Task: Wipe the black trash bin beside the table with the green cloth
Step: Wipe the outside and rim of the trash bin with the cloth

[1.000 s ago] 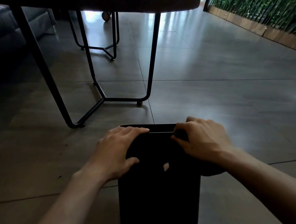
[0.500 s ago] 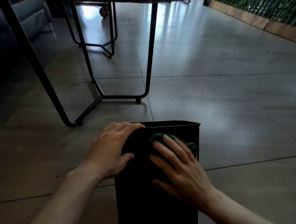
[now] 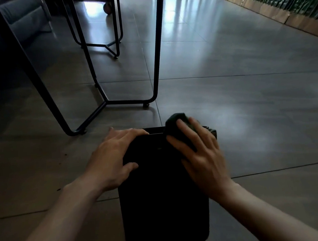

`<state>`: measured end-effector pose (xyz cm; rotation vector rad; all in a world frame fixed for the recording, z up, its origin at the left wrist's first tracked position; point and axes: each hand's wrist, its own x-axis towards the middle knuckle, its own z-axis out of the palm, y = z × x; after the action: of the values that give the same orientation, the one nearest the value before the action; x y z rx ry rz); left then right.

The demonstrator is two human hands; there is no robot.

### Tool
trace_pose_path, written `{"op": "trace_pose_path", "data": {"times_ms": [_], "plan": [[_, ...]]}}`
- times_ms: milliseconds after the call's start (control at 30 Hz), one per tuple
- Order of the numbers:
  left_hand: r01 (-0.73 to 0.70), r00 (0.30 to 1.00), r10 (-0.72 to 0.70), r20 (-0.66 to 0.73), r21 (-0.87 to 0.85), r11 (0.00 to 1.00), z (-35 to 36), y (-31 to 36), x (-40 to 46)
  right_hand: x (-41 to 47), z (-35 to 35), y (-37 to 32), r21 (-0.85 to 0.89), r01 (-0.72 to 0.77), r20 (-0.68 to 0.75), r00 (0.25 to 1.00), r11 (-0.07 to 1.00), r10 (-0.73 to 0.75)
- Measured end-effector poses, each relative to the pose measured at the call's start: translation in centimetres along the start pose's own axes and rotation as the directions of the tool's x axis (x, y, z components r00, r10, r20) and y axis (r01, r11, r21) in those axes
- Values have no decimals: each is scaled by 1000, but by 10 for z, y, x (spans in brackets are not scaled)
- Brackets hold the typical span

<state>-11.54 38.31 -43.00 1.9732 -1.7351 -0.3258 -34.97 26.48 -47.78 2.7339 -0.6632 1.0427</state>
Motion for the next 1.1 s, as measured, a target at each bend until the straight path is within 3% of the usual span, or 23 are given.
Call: {"op": "trace_pose_path", "data": {"times_ms": [67,133,233,267,300,333,367,433,467,533,567,667,733,800,933,1000,1067,1100], "plan": [[-4,1000,4,-8,-5,1000,2,-2,3,-18,10,-12,-4,70,24,997,998,-70],[2,1000,-2,-12,-13,1000,4,-3,5,-66,25,-29,-7,318,141,939,948,-314],[12,1000,-12,7,-23,1000,5,-3,6,-126,28,-44,-69,688,386,686,723,-616],[10,1000,-9,10,-27,1000,5,-3,7,-130,25,-43,-81,755,454,609,650,-650],[4,1000,-4,13,-27,1000,5,-3,7,-126,22,-40,-69,768,477,586,637,-655],[-5,1000,5,18,-25,1000,5,-3,8,-115,18,-35,-52,719,430,642,693,-634],[-12,1000,12,20,-25,1000,4,-3,9,-99,15,-28,-23,610,342,749,792,-567],[-11,1000,11,15,-32,999,3,-4,9,-52,7,-16,14,282,170,945,959,-280],[-10,1000,11,16,-36,999,4,-4,9,-27,3,-10,8,109,108,988,994,-109],[-8,1000,9,16,-42,999,4,-5,8,3,3,-9,9,-143,32,989,990,143],[-3,1000,3,15,-40,999,4,-6,8,4,5,-13,-4,-156,24,987,988,156],[10,1000,-9,12,-30,1000,4,-8,8,-48,14,-38,-42,133,122,984,990,-127],[18,1000,-17,16,-34,999,5,-8,8,-93,8,-53,-24,357,241,908,934,-341],[27,999,-26,25,-44,999,5,-7,8,-112,-3,-58,41,429,379,829,902,-412],[49,998,-48,39,-28,998,3,-4,8,-64,-27,-59,260,204,600,732,944,-324],[52,998,-51,46,-29,998,2,-3,7,-22,-37,-48,350,-85,694,693,933,-197],[29,998,-27,57,-32,999,3,-1,6,20,-43,-29,326,-339,624,779,883,68],[14,999,-12,49,-43,999,4,0,6,37,-45,-19,307,-411,520,828,859,210]]}}
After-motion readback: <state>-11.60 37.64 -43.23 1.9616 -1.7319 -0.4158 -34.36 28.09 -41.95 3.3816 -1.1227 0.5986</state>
